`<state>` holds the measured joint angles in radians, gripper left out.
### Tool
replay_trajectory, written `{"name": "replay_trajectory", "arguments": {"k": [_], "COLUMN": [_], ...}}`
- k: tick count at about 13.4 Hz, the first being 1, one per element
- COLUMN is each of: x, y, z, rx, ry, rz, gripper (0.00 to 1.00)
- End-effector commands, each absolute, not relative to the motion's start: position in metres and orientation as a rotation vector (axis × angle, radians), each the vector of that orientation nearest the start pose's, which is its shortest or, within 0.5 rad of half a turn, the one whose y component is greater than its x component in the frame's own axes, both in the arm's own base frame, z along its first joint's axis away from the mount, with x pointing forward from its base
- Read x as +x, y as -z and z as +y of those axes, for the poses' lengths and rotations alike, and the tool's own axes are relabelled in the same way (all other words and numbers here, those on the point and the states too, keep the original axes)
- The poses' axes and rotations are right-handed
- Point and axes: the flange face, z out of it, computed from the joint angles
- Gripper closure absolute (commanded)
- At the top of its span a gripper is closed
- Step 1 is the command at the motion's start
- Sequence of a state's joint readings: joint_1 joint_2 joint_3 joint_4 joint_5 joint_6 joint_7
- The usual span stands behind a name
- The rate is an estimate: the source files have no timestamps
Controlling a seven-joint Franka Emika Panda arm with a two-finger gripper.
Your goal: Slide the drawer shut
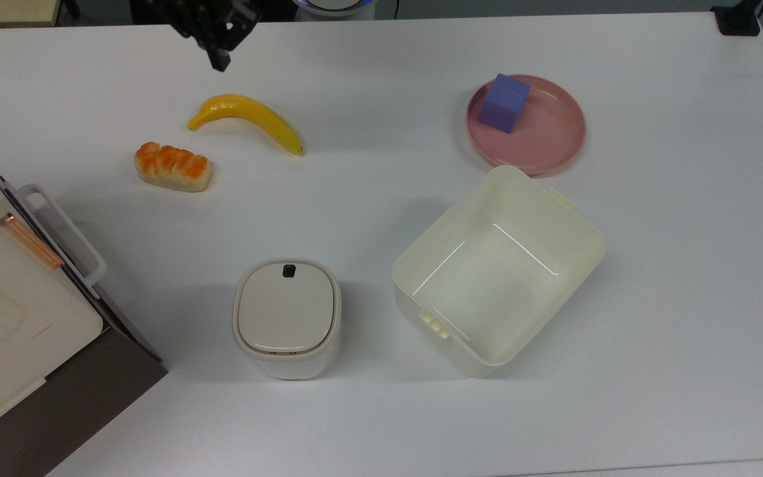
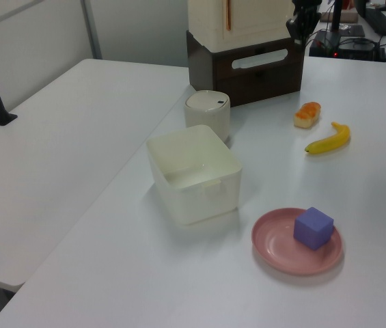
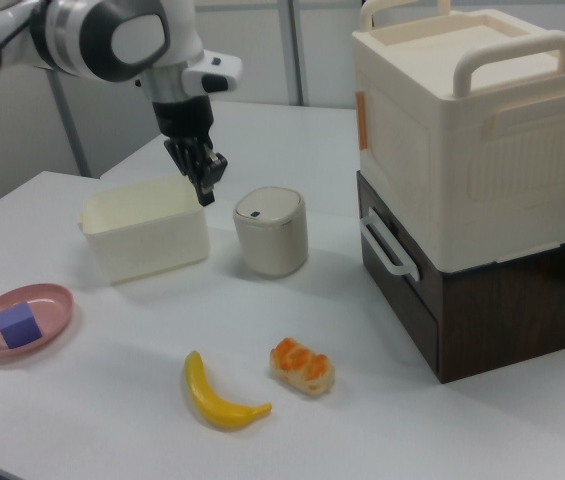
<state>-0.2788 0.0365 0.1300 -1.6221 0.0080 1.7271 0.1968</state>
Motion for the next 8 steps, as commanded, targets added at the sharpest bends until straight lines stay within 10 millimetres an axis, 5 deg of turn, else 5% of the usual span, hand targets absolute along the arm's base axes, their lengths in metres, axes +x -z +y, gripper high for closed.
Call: {"name": "replay_trajectory", "arguments": {"k": [1,2,3,8], "x": [0.573,0.573,0.574,0.561], "y": [-0.612,-0.616,-0.617,-0.638], "z": [-0.078,-0.076,-0.071,-0.062], "rx": [-3.075,-3.075,-3.081,-3.106], "ry": [0.143,0.155,0.153,0.056], "rz": [0.441,0.436,0.42,0.326], "gripper": [0.48,0.16,0.0,0.0]}}
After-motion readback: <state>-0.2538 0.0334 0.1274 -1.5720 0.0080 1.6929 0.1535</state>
